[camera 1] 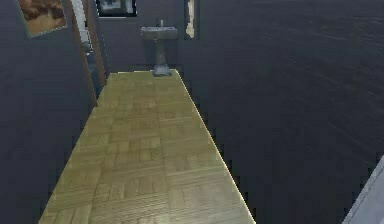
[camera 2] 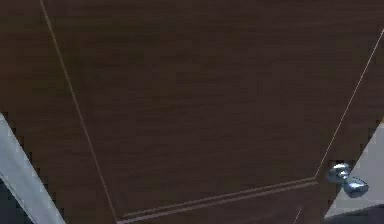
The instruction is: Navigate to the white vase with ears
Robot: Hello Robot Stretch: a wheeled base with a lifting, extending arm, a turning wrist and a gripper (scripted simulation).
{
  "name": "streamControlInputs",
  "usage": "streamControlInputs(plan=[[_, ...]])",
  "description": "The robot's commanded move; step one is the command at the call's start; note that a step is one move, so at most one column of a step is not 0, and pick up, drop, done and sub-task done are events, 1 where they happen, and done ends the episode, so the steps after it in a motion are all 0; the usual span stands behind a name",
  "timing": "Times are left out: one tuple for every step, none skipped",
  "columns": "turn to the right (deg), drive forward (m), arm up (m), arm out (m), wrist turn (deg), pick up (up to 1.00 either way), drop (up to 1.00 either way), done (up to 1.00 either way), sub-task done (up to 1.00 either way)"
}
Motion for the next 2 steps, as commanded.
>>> streamControlInputs(plan=[[-6.0,0.0,0.0,0.0,0.0,0.0,0.0,0.0,0.0],[0.0,0.45,0.0,0.0,0.0,0.0,0.0,0.0,0.0]])
